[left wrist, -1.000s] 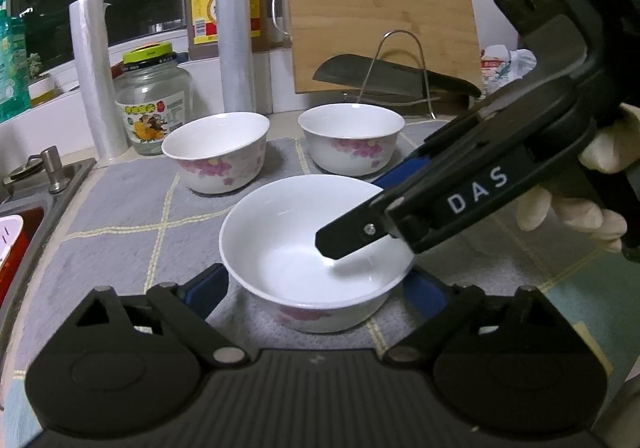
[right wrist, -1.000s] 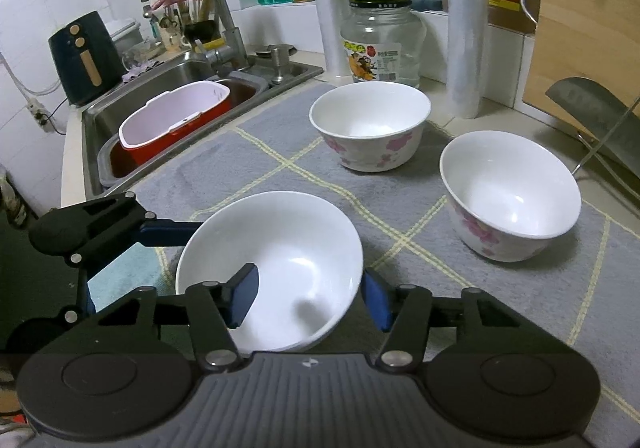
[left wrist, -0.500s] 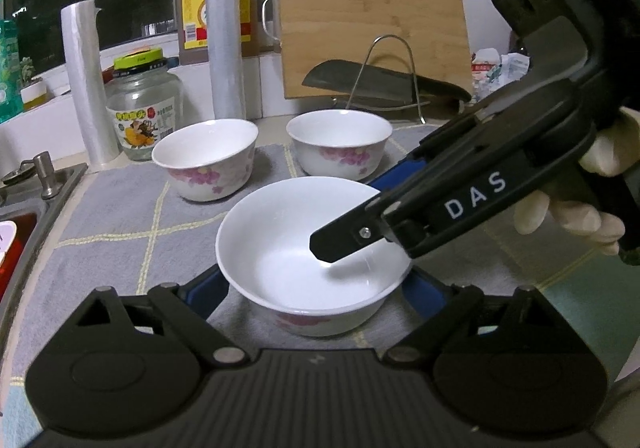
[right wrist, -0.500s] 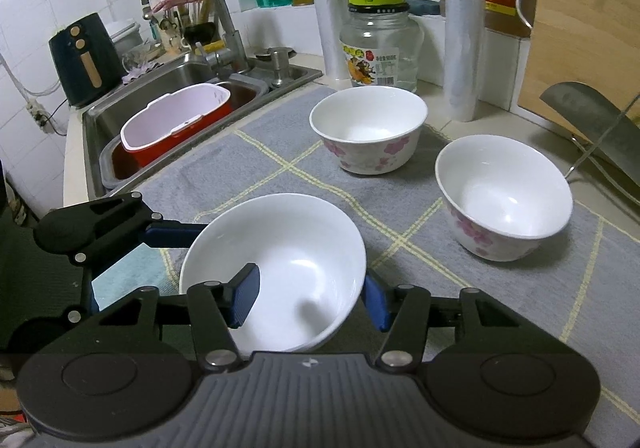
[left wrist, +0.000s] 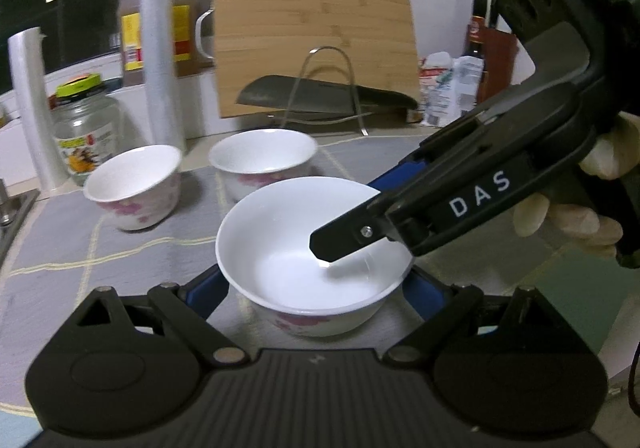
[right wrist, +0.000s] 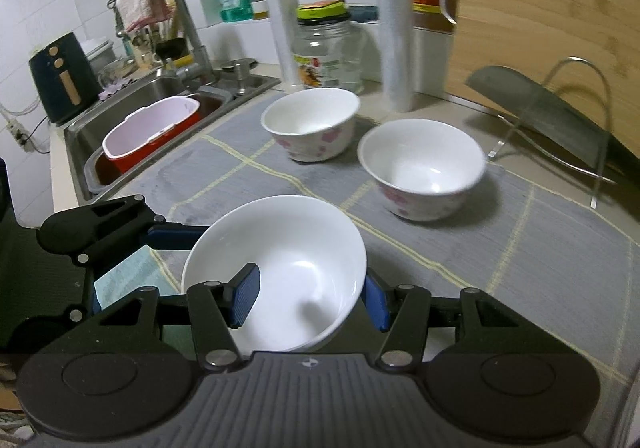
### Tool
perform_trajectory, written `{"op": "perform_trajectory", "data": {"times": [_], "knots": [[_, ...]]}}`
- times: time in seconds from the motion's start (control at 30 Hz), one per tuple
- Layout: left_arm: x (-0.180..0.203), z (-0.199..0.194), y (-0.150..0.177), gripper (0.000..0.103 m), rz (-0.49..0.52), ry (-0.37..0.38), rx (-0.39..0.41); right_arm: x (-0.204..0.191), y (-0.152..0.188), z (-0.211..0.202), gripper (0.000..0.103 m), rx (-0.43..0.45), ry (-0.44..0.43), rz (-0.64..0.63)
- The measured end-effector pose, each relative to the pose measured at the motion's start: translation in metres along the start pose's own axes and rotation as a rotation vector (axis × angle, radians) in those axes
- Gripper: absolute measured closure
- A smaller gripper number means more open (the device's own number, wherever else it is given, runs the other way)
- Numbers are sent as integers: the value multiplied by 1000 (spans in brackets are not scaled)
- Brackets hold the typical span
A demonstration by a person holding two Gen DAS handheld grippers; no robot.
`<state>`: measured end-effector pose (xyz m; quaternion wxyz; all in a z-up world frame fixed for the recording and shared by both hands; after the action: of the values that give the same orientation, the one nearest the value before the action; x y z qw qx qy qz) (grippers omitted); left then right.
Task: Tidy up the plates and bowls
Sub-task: 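Lift the bowl with the right gripper and carry it toward the plate stack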
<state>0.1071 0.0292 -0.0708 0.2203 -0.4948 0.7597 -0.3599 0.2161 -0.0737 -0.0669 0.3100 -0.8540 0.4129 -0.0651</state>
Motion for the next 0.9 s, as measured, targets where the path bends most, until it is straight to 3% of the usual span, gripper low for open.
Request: {"op": "perform_trajectory", "data": {"times": [0.43, 0.9], "knots": [[43, 22, -6, 10, 43, 95, -21, 34, 39, -24, 42, -30, 58, 69], [54, 29, -1, 10, 36, 109, -51, 42, 52, -26, 41, -54, 45, 78]]}}
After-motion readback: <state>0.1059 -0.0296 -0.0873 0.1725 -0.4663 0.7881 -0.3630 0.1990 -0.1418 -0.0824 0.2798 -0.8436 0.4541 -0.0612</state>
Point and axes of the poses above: each gripper's, at about its wrist camera, not at the fingertips, and z roughly the way its jaws point, x to its right, y to its underside, the point moved 2 cm from there along z, roughly the way its jaws point, and after that the axes turned 7 degrees about -x, right-handed, at the moved point
